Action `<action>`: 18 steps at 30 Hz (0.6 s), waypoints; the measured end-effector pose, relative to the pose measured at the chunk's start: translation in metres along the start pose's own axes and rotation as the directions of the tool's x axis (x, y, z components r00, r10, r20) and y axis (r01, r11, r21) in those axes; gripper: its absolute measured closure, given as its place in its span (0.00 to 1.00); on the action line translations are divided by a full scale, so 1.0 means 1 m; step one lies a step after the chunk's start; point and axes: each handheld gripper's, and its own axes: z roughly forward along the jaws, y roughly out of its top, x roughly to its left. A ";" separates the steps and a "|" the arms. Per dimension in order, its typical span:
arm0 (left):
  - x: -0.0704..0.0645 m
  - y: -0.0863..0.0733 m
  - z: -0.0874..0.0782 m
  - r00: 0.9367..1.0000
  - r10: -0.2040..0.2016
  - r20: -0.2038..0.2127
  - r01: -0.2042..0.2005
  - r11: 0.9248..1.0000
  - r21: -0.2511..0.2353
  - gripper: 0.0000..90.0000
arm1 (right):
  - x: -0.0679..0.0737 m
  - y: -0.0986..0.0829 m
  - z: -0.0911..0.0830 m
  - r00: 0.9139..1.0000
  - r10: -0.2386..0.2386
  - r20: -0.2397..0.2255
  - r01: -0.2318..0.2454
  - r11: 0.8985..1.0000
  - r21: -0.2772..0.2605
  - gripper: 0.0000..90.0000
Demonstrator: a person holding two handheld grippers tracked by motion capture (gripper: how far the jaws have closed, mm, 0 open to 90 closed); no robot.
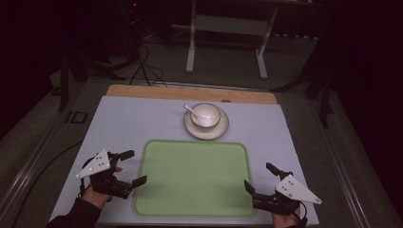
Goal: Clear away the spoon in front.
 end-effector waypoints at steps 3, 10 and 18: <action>-0.001 -0.001 0.001 1.000 0.001 0.009 -0.001 1.000 0.007 0.00 | 0.000 0.000 -0.001 1.000 0.001 -0.005 -0.001 1.000 -0.001 0.11; -0.008 0.000 0.009 1.000 0.016 0.010 -0.017 0.997 0.075 0.00 | 0.002 0.001 0.000 1.000 -0.009 -0.013 0.009 1.000 0.002 0.11; -0.016 0.006 0.013 0.998 0.004 0.057 -0.011 0.994 0.112 0.00 | 0.004 0.001 0.001 1.000 -0.021 -0.020 0.021 1.000 0.003 0.11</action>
